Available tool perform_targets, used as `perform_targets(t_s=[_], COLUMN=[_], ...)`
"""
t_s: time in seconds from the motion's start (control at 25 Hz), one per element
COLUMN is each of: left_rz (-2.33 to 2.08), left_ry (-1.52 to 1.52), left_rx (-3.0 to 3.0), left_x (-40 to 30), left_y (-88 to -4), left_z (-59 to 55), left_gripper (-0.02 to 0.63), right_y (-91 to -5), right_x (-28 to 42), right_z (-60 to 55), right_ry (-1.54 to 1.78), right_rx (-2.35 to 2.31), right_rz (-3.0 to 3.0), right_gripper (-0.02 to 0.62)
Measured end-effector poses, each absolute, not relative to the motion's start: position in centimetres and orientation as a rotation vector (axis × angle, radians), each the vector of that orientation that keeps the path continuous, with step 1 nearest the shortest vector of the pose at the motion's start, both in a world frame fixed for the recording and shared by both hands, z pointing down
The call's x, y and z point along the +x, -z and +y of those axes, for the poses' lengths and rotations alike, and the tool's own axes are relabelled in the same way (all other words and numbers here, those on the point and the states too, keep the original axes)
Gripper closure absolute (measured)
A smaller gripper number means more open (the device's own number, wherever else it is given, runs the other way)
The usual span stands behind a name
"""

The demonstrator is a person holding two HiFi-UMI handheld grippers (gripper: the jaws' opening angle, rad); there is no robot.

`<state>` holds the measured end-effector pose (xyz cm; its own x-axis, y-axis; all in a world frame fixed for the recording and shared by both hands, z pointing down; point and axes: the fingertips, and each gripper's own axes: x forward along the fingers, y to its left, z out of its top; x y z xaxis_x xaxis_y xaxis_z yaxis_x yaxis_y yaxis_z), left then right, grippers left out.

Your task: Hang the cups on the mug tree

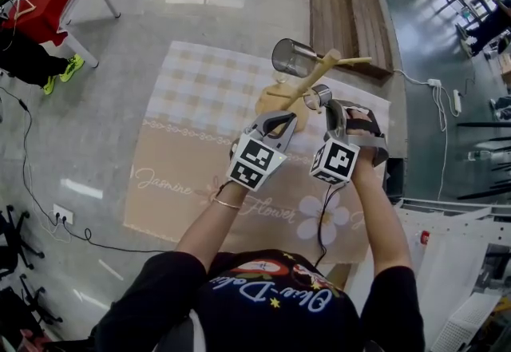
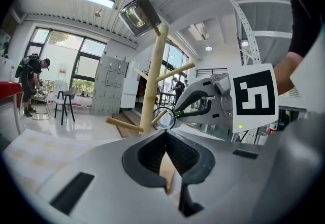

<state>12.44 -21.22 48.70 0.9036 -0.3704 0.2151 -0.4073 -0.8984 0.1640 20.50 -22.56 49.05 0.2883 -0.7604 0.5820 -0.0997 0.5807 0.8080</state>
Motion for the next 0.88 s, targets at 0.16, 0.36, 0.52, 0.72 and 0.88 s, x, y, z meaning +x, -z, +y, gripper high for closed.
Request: perform_targets(t_s=[0.16, 0.36, 0.52, 0.72, 0.88], left_rz=[-0.599, -0.600, -0.595, -0.600, -0.613], left_ry=[-0.266, -0.282, -0.282, -0.286, -0.296], left_rx=[2.864, 2.874, 2.876, 2.877, 2.880], left_x=[12.1, 11.9, 11.7, 11.6, 11.4], left_y=[-48.7, -48.8, -48.8, -48.7, -48.7], left_z=[-21.3, -21.1, -21.0, -21.0, -21.1], left_gripper=[0.598, 0.598, 0.598, 0.598, 0.598], right_y=[-49.0, -49.0, -48.9, -48.7, -48.7], right_x=[20.1, 19.8, 19.3, 19.0, 19.0], right_z=[-22.6, -22.5, -22.4, -22.3, -22.1], right_ry=[0.537, 0.551, 0.574, 0.594, 0.607], right_rx=[0.873, 0.871, 0.865, 0.853, 0.850], right_rz=[-1.218, -1.219, -1.214, -1.209, -1.202], right_gripper=[0.549, 0.549, 0.549, 0.549, 0.549])
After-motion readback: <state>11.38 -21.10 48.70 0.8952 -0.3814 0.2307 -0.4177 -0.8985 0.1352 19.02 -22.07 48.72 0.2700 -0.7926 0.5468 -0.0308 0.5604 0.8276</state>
